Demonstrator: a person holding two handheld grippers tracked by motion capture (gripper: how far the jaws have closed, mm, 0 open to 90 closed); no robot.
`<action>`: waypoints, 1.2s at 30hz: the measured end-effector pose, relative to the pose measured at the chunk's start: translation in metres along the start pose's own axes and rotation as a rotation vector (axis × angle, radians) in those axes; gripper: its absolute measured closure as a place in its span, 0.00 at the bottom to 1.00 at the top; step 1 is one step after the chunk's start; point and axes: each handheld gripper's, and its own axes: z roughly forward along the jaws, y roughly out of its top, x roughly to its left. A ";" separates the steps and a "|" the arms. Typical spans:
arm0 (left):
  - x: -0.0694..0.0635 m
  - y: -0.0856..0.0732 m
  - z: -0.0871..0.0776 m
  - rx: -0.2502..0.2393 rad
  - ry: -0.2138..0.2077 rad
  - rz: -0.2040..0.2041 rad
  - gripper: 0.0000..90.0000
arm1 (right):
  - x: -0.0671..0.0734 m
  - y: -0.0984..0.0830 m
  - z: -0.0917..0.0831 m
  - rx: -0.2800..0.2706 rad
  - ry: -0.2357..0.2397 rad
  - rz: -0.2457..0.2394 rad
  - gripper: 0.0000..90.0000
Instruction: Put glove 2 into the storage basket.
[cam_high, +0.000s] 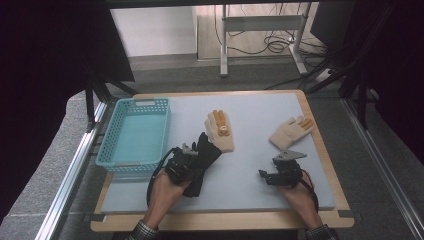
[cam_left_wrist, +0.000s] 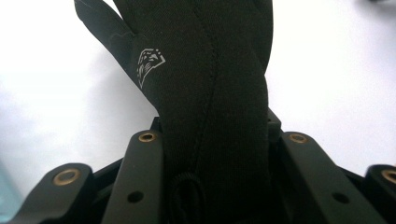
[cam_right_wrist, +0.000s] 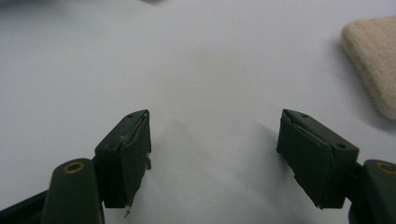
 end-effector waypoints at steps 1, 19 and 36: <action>0.002 0.002 -0.003 -0.003 0.006 -0.002 0.73 | 0.000 0.000 0.000 0.000 0.000 0.000 0.28; 0.062 0.039 -0.055 -0.072 0.133 -0.053 0.72 | 0.000 0.000 0.000 0.000 0.000 -0.003 0.28; 0.149 0.032 -0.078 -0.055 0.285 -0.195 0.71 | 0.000 0.000 0.000 0.000 0.000 -0.003 0.27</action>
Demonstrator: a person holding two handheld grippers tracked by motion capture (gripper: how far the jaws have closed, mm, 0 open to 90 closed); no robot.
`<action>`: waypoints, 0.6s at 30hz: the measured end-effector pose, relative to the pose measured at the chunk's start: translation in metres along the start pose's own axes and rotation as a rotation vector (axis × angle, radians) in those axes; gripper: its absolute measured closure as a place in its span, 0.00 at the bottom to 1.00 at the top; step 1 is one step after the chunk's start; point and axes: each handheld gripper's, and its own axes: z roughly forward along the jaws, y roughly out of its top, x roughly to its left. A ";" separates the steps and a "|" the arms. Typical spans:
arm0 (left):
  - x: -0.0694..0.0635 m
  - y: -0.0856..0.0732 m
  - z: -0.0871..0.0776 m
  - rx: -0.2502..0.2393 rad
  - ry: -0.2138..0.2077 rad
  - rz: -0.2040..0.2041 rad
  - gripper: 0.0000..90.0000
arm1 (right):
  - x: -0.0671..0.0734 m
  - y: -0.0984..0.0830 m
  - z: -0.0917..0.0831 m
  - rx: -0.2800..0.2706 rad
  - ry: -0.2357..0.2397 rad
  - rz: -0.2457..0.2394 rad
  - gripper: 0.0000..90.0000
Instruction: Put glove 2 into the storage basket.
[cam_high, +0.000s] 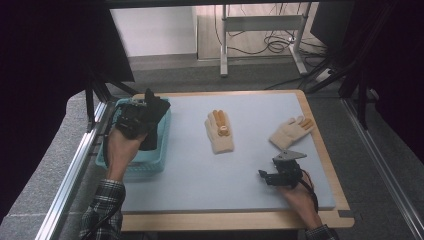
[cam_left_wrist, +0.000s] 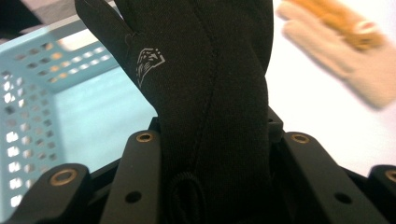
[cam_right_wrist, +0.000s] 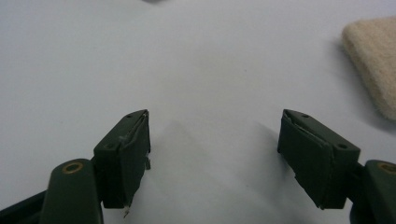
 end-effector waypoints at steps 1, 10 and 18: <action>0.005 -0.001 0.002 0.006 0.006 -0.009 0.71 | 0.000 0.000 0.000 0.000 0.000 0.000 0.27; 0.046 -0.017 0.037 0.113 0.049 -0.079 0.71 | 0.000 0.000 0.000 0.000 0.000 0.000 0.27; 0.065 -0.024 0.070 0.226 0.072 -0.093 0.70 | 0.000 0.000 0.000 0.000 0.000 0.001 0.27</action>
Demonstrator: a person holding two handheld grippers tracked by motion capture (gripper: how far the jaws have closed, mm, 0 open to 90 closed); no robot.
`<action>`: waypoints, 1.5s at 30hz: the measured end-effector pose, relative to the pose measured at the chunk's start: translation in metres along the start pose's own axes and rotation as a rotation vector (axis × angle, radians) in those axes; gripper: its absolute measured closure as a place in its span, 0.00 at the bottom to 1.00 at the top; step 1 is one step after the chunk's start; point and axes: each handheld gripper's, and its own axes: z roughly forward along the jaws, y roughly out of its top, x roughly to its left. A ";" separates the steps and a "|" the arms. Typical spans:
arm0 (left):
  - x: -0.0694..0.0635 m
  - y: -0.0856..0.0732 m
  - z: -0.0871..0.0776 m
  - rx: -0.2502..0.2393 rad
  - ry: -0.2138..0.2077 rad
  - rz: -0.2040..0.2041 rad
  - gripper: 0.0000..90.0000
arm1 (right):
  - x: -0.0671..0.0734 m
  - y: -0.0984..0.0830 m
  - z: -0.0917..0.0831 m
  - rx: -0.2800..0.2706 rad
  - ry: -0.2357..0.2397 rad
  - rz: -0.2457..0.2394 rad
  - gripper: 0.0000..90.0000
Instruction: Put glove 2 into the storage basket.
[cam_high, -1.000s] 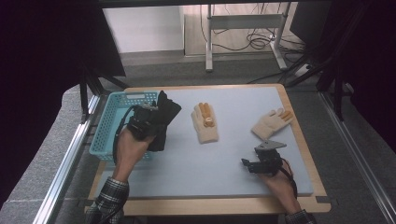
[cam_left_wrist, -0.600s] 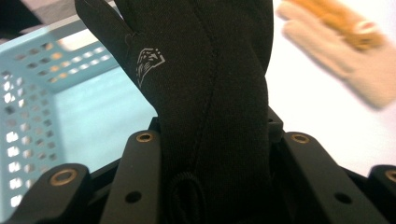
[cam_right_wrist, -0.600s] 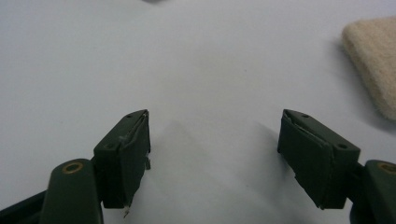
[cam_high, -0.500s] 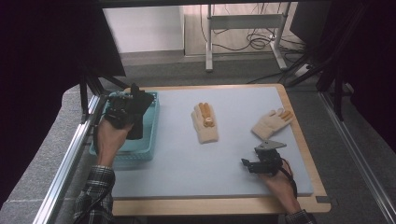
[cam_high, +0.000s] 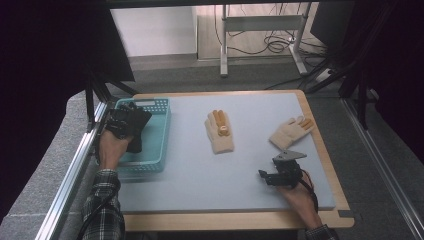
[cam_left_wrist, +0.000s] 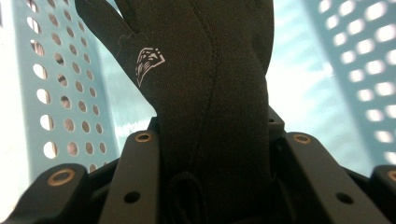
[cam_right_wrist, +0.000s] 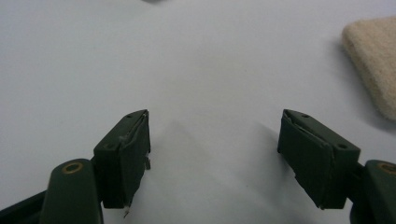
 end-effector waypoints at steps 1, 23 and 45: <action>0.000 0.002 0.006 0.021 0.011 0.011 0.70 | 0.000 0.000 0.000 0.000 0.000 0.001 0.27; 0.020 -0.001 0.030 0.097 0.054 0.003 0.13 | 0.000 0.000 0.000 0.000 -0.001 -0.001 0.27; 0.003 -0.015 -0.031 -0.192 -0.115 0.034 0.02 | 0.000 0.000 0.000 0.000 -0.002 -0.003 0.27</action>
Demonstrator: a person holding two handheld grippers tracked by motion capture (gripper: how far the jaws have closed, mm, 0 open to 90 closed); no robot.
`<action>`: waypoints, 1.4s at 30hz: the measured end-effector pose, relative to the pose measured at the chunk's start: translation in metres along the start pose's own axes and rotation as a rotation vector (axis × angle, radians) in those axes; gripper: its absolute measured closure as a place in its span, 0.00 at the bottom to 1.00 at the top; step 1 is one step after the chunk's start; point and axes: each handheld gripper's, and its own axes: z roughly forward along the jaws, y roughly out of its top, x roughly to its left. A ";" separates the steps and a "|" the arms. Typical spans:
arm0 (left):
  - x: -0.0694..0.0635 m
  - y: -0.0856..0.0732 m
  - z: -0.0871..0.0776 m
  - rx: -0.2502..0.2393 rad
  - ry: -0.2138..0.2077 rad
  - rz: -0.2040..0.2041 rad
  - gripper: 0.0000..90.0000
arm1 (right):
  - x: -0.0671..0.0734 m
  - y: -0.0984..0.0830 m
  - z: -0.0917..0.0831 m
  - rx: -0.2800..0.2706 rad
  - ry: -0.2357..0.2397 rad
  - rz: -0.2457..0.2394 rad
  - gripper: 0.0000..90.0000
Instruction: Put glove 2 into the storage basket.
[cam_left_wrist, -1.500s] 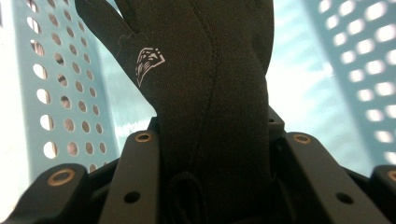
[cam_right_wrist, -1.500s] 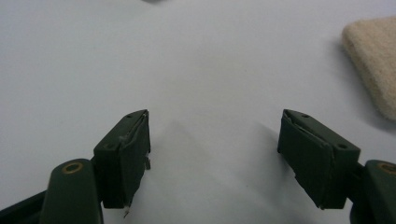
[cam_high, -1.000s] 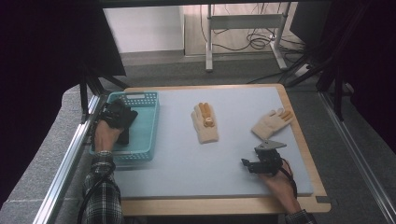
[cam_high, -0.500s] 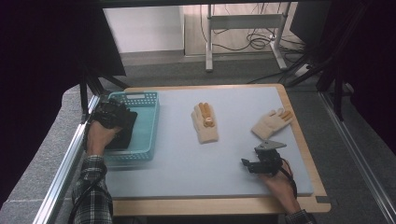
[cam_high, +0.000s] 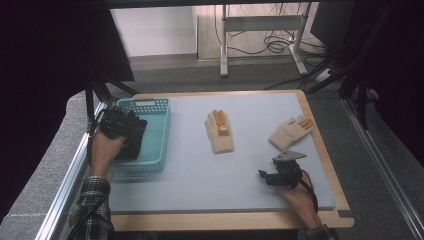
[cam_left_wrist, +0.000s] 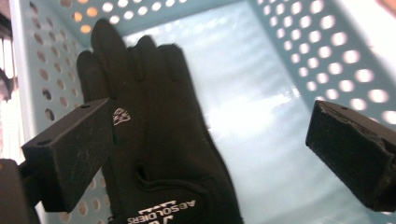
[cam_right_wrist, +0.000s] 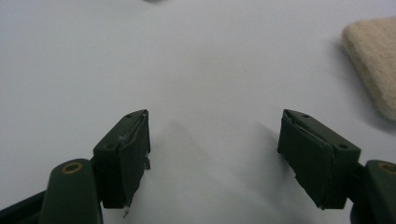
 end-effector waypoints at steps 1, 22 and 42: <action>-0.002 0.000 -0.002 -0.007 -0.005 0.003 0.02 | 0.000 0.000 0.000 0.000 0.000 0.000 0.27; -0.080 -0.006 -0.026 -0.144 -0.155 0.148 0.03 | 0.000 0.000 0.000 -0.001 -0.002 -0.003 0.27; -0.163 -0.023 -0.028 -0.195 -0.297 0.286 0.03 | 0.000 0.000 0.001 0.006 -0.023 0.004 0.22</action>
